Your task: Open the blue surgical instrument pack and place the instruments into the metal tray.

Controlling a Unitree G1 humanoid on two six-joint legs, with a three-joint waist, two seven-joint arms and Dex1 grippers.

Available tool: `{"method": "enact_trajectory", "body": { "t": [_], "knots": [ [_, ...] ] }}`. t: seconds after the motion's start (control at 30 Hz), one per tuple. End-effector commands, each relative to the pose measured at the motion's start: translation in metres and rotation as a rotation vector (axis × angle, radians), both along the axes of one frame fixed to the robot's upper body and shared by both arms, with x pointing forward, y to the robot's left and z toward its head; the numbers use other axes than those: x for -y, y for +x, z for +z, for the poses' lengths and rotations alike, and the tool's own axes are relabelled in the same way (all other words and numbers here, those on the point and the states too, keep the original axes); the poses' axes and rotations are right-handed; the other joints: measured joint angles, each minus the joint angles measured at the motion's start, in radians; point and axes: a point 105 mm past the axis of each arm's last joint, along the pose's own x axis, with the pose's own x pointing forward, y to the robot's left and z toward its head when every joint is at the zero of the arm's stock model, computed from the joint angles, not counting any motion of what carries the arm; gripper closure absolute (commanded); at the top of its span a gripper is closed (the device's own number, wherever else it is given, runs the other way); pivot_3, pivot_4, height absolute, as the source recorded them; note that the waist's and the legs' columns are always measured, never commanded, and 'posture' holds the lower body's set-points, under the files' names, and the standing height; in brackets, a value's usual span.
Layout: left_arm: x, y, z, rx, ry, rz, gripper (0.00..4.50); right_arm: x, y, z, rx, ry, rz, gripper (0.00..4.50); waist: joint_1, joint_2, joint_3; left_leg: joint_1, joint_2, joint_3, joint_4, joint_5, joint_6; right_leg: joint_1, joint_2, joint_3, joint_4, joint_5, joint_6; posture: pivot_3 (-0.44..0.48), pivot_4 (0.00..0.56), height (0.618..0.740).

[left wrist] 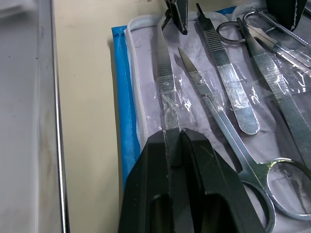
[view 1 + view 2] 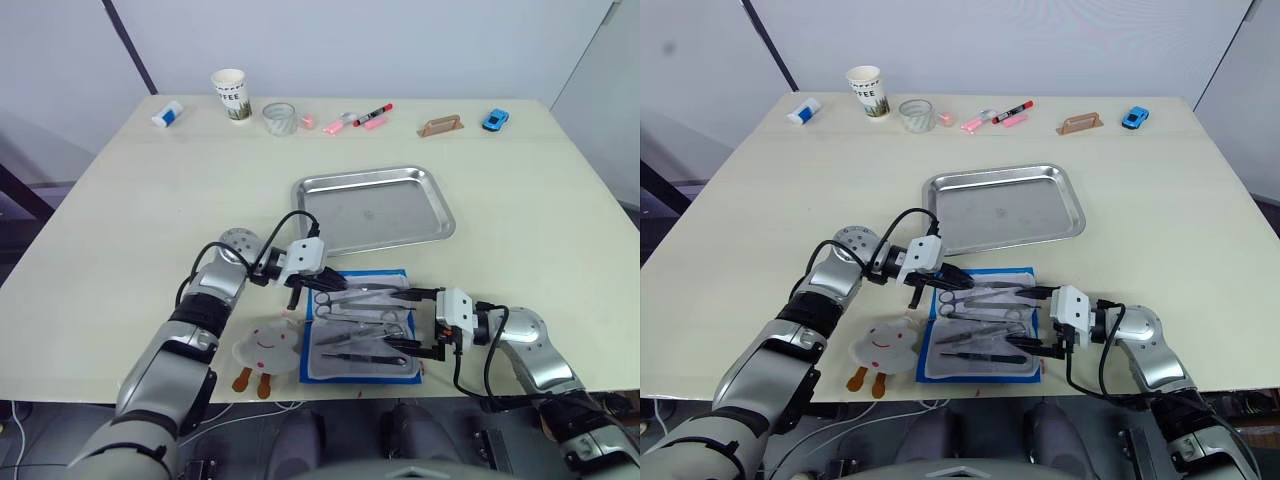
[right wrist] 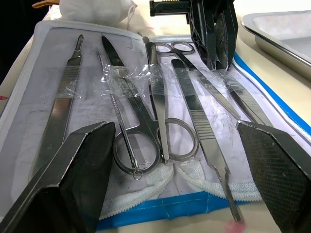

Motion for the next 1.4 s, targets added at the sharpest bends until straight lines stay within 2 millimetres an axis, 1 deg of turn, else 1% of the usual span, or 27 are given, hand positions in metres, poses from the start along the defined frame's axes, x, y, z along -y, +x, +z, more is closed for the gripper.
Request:
{"method": "enact_trajectory", "body": {
  "t": [0.03,0.2,0.6,0.73,0.93,1.03,1.13,1.23,1.4],
  "knots": [
    [-0.013,-0.001,-0.010,-0.066,0.063,0.034,4.46,0.009,-0.006,-0.031,-0.104,-0.094,-0.038,0.11,0.000,0.000,0.000,0.000,0.000,0.000,0.000,0.000,0.000,0.000,0.000,0.000,0.000,0.000,0.000,0.000,0.150,0.725],
    [-0.012,-0.009,-0.010,-0.167,0.069,0.039,4.46,0.009,-0.005,-0.031,-0.104,-0.094,-0.039,0.11,-0.002,0.000,0.000,0.000,0.000,0.000,0.000,0.000,0.000,0.000,0.000,0.000,0.000,0.000,0.000,0.000,0.150,0.725],
    [-0.011,-0.014,-0.012,-0.208,0.085,0.048,4.46,0.009,-0.005,-0.032,-0.105,-0.095,-0.039,0.11,-0.004,0.000,0.000,0.000,0.000,0.000,-0.001,0.000,0.000,0.000,0.001,0.001,0.000,0.000,0.000,0.000,0.150,0.725],
    [-0.013,-0.013,-0.012,-0.190,0.092,0.059,4.46,0.009,-0.005,-0.032,-0.104,-0.096,-0.038,0.11,-0.005,0.000,0.000,0.001,0.000,0.000,-0.001,0.000,0.000,0.000,0.001,0.001,0.000,0.000,-0.001,0.000,0.150,0.725],
    [-0.014,-0.004,-0.011,-0.066,0.076,0.062,4.46,0.009,-0.005,-0.032,-0.103,-0.097,-0.035,0.11,-0.004,0.000,0.000,0.001,0.000,0.000,-0.001,0.000,0.000,0.000,0.001,0.001,0.000,0.000,-0.001,0.000,0.150,0.725],
    [-0.016,-0.002,-0.012,-0.057,0.084,0.067,4.46,0.008,-0.005,-0.032,-0.104,-0.096,-0.034,0.11,-0.004,0.000,0.000,0.001,0.000,0.000,-0.001,0.000,0.000,0.000,0.001,0.001,0.000,0.000,-0.001,0.000,0.150,0.725],
    [-0.015,-0.001,-0.012,-0.081,0.070,0.088,4.46,0.008,-0.005,-0.032,-0.104,-0.096,-0.035,0.11,-0.004,0.000,0.000,0.001,0.000,0.000,-0.001,0.000,0.000,0.000,0.001,0.001,0.000,0.000,-0.001,0.000,0.150,0.725],
    [-0.013,-0.005,-0.011,-0.156,0.047,0.105,4.46,0.009,-0.005,-0.032,-0.103,-0.096,-0.035,0.11,-0.003,0.000,0.000,0.001,0.000,0.000,-0.001,0.000,0.000,0.000,0.001,0.001,0.000,0.000,-0.001,0.000,0.150,0.725],
    [-0.016,-0.010,-0.011,-0.196,0.079,0.094,4.46,0.008,-0.005,-0.032,-0.103,-0.096,-0.035,0.11,-0.004,0.000,0.000,0.001,0.000,0.000,-0.001,0.000,0.000,0.000,0.001,0.001,0.000,0.000,-0.001,0.000,0.150,0.725]
  ]
}}
